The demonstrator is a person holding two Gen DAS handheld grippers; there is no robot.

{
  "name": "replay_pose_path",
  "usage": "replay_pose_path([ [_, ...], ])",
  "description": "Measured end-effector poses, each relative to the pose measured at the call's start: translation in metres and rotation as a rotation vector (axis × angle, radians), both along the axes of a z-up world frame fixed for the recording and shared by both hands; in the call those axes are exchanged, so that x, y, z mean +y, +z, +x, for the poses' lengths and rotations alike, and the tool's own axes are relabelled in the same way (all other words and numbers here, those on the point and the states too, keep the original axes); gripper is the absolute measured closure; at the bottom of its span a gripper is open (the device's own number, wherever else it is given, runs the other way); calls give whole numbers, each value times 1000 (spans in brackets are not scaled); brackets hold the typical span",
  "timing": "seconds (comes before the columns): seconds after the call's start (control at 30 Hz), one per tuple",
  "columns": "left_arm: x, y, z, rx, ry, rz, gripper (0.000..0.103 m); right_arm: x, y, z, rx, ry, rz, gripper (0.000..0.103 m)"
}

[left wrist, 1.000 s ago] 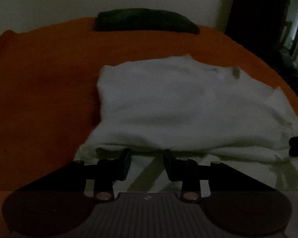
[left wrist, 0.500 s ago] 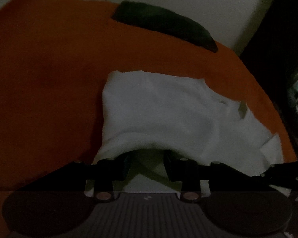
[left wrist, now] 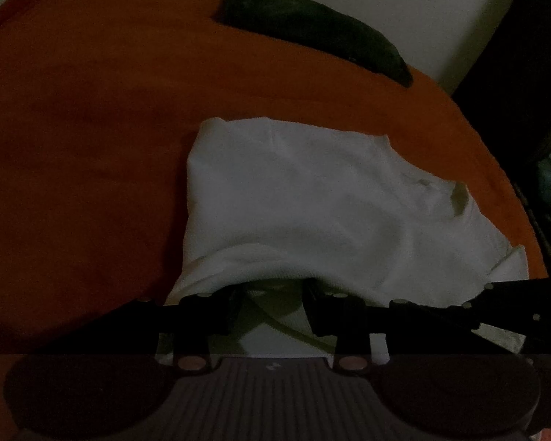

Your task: Fold clothes

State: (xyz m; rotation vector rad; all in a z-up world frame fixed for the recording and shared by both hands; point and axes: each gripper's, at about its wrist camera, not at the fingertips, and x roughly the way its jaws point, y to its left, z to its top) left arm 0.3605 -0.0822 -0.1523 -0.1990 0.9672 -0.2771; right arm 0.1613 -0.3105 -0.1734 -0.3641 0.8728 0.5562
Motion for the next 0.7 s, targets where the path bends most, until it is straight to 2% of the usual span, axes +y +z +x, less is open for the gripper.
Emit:
replay_pose_path([
  [0.03,0,0,-1,0,0,2,71,1,-1,0,-3,4,0,85],
  [0.07,0,1,-1,0,1,2,71,1,-1,0,-9,9,2,93],
  [0.17,1,2,-2,-2,5,-3,68,0,9,-10,-52,-6,11,94],
  [0.33,6,9,-16,-4,-6,-10,67,-10,38,-41,-94,-7,93,97],
  [0.47,24,24,-51,31,-5,-79,56,-17,61,-80,-134,15,129,100],
  [0.57,32,25,-78,39,-34,-39,56,-11,52,-99,-63,55,110,100],
  [0.67,32,21,-87,18,-62,39,56,2,19,-106,41,107,21,99],
  [0.7,31,21,-87,4,-68,61,56,4,13,-109,49,112,-3,99],
])
